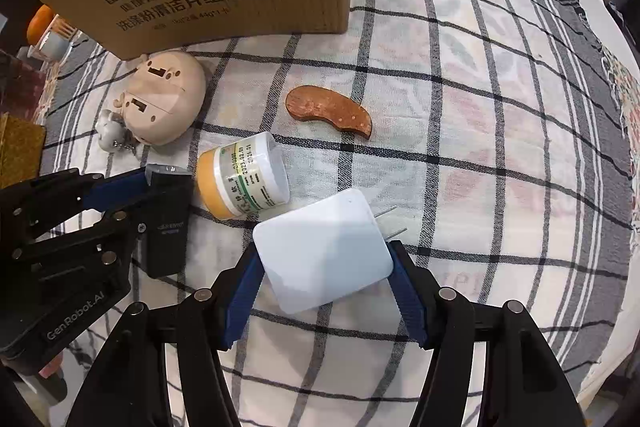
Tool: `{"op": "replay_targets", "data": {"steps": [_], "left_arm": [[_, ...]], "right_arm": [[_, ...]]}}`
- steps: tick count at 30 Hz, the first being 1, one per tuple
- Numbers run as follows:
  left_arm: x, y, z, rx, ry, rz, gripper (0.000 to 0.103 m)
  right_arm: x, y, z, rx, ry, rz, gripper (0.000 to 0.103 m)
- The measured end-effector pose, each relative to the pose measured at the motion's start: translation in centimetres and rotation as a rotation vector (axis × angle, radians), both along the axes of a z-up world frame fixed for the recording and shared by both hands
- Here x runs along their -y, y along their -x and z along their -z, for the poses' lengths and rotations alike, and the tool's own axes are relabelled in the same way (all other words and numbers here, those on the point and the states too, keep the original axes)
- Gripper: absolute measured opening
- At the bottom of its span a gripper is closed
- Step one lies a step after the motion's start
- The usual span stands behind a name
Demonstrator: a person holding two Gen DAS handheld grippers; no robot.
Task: Organize rigid objects
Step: 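Grasp the black clip device with the left tool while the right tool grasps the white charger, then lift the black device and white charger and carry both over the box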
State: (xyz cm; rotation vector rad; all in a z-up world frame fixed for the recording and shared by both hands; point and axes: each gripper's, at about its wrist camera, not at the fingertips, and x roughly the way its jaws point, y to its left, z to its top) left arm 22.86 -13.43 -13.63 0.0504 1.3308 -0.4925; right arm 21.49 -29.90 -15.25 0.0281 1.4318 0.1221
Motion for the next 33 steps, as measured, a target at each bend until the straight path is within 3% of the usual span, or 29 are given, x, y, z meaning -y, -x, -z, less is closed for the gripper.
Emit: {"op": "replay_targets", "data": {"steps": [14, 33], "left_arm": [[-1.4, 0.6, -4.0, 0.09, 0.059, -0.027, 0.023], [-3.8, -1.3, -11.4, 0.267, 0.1, -0.072, 0.023]], "right_arm": [[-0.8, 0.9, -4.6, 0.116, 0.008, -0.006, 0.063], [-2.5, -1.5, -12.0, 0.316, -0.021, 0.023, 0.063]]}}
